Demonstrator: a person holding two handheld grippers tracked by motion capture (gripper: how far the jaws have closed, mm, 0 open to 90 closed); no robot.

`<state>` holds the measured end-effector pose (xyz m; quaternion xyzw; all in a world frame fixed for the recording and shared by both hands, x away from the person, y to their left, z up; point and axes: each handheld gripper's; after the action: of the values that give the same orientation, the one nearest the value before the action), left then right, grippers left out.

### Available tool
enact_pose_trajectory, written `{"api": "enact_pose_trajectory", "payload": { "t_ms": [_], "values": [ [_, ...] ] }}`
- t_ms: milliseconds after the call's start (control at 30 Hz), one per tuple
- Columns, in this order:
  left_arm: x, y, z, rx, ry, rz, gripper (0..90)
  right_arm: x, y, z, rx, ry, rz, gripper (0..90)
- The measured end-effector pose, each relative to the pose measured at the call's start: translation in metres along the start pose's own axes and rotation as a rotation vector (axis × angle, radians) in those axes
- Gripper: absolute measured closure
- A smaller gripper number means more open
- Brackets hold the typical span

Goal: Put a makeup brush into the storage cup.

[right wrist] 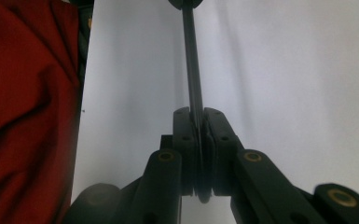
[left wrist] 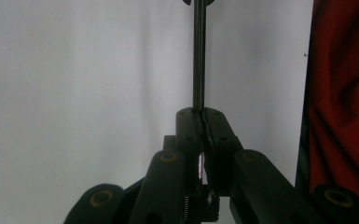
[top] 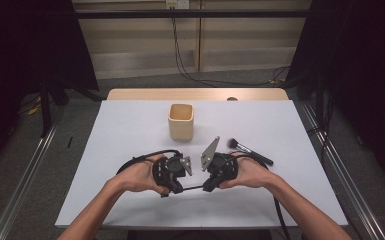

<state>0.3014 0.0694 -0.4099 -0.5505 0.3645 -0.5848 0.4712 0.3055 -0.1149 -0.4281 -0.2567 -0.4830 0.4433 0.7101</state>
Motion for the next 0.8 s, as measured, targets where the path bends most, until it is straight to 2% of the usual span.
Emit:
{"api": "enact_pose_trajectory", "payload": {
  "t_ms": [67, 100, 167, 200, 433, 600, 667, 733, 800],
  "values": [
    [0.0, 0.001, 0.0, 0.002, -0.008, -0.008, 85.8, 0.0, 0.001, 0.0, 0.005, -0.002, 0.0, 85.7],
    [0.0, 0.001, 0.0, 0.007, 0.007, -0.009, 85.8, -0.001, 0.0, 0.0, 0.0, 0.001, 0.0, 85.9],
    [-0.002, 0.001, 0.0, 0.009, 0.001, -0.027, 85.7, -0.001, 0.0, 0.0, 0.002, 0.004, -0.005, 86.1],
    [-0.002, 0.0, 0.001, 0.007, 0.015, -0.024, 85.6, -0.002, -0.001, 0.0, 0.001, -0.001, -0.01, 86.1],
    [-0.008, 0.001, 0.002, -0.005, -0.026, -0.09, 84.1, -0.003, -0.003, 0.002, 0.011, -0.005, -0.013, 86.3],
    [-0.013, 0.0, 0.004, 0.006, -0.071, -0.128, 77.9, -0.004, -0.003, 0.002, 0.002, -0.007, -0.023, 86.3],
    [-0.013, -0.001, 0.005, 0.004, -0.065, -0.13, 74.9, -0.004, -0.003, 0.002, 0.009, 0.001, -0.024, 86.4],
    [-0.016, -0.002, 0.005, 0.02, -0.092, -0.164, 70.6, -0.004, -0.002, 0.002, 0.009, 0.001, -0.024, 86.3],
    [-0.017, -0.002, 0.006, 0.038, -0.111, -0.176, 63.5, -0.004, -0.002, 0.002, 0.005, 0.002, -0.024, 86.3]
  ]
}}
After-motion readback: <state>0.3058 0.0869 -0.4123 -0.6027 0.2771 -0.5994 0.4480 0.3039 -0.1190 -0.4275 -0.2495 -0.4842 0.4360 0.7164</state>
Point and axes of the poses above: each handheld gripper's, and its own axes: y roughly forward along the jaws, x roughly out of its top, z roughly to its left, and after that the axes turned 15 degrees about x, right-handed
